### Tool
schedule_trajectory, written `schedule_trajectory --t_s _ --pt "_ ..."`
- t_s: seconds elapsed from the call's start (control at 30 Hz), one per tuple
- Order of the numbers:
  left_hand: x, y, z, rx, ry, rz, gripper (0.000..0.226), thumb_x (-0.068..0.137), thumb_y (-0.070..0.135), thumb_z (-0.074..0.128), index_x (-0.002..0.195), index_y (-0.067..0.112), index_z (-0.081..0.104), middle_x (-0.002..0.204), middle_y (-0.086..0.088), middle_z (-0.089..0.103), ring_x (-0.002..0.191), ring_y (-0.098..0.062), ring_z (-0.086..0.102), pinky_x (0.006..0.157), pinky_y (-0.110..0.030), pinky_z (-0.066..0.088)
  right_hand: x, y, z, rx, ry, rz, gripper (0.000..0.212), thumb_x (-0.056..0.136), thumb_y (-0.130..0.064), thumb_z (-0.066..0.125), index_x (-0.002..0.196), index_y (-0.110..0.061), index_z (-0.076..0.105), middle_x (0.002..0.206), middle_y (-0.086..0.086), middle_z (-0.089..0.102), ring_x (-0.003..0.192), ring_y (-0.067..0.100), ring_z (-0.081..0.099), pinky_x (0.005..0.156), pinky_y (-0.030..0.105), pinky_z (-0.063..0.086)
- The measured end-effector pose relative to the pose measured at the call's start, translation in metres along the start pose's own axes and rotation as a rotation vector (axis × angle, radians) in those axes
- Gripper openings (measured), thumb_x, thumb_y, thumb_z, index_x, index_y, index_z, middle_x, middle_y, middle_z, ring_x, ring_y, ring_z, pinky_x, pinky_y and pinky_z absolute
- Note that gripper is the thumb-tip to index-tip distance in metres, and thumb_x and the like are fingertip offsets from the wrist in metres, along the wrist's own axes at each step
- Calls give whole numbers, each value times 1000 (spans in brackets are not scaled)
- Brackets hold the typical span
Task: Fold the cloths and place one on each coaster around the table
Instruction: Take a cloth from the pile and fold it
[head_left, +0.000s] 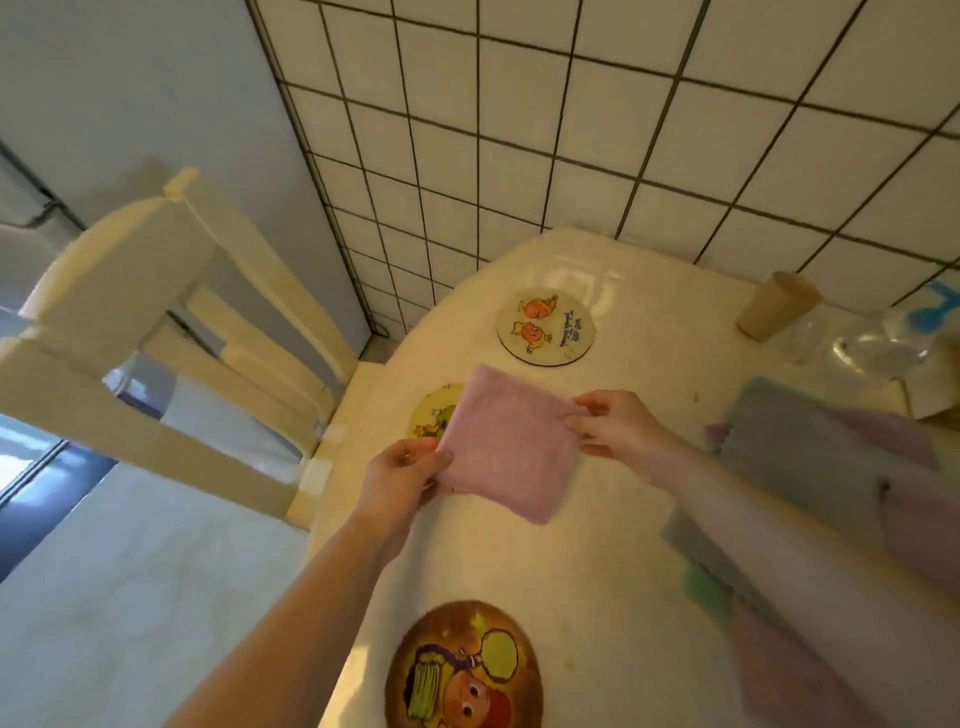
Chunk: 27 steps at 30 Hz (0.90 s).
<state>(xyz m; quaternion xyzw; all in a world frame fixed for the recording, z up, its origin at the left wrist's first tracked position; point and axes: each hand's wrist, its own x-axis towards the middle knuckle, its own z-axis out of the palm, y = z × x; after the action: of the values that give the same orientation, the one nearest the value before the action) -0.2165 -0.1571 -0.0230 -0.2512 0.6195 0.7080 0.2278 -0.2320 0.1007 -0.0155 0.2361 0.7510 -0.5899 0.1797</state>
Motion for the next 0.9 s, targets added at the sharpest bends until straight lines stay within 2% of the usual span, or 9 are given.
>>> schedule_trajectory --t_s 0.07,0.17,0.37,0.47,0.53,0.63,0.73,0.83,0.9 --pt "30 27 12 -9 -56 4 33 81 5 72 111 3 61 102 -13 66 90 -22 65 68 -26 54 17 -6 -5 157 55 59 13 84 -7 66 96 -11 63 102 11 68 91 22 65 79 36 56" --pt "78 60 35 32 -90 36 31 81 2 72 110 7 61 100 -11 68 85 -18 66 66 -24 56 43 -14 -14 360 111 105 22 83 -7 66 104 -3 61 99 15 66 85 23 63 68 32 53" --pt "180 102 81 248 -52 169 28 80 5 74 106 6 63 102 -12 65 92 -23 64 76 -28 55 103 -22 -27 518 243 70 22 86 -3 62 107 1 58 90 13 62 75 20 61 67 29 57" --pt "212 109 102 340 -74 240 23 80 8 74 101 8 65 100 -11 64 88 -21 64 84 -33 55 132 -17 -33 483 351 54 24 86 -2 62 108 6 60 90 18 63 71 22 60 63 28 56" --pt "228 110 113 428 -65 281 18 81 11 74 97 12 66 97 -7 65 89 -21 64 88 -37 55 148 -12 -35 438 414 51 21 85 -3 64 104 6 62 88 18 64 70 24 60 66 32 55" --pt "248 107 125 518 -34 326 14 81 12 74 94 14 67 92 -5 66 86 -24 65 87 -41 56 166 1 -38 300 504 66 19 81 -11 71 96 -2 66 88 17 70 73 28 66 78 44 57" --pt "259 101 130 622 -13 399 11 82 12 72 91 14 66 91 -4 67 85 -25 66 87 -42 55 173 11 -37 147 567 67 16 76 -18 75 90 -13 69 85 8 72 79 23 69 82 45 56" --pt "255 94 132 837 24 594 9 86 13 65 95 12 65 103 -6 61 85 -22 61 83 -33 51 170 10 -35 42 597 55 20 78 -20 73 95 -14 66 91 6 70 84 23 68 85 42 54" --pt "247 88 130 1012 30 783 16 89 17 60 104 11 64 116 -7 52 94 -23 55 84 -34 48 163 7 -35 -10 614 24 26 79 -17 71 103 -11 62 94 5 67 86 23 66 83 36 52"
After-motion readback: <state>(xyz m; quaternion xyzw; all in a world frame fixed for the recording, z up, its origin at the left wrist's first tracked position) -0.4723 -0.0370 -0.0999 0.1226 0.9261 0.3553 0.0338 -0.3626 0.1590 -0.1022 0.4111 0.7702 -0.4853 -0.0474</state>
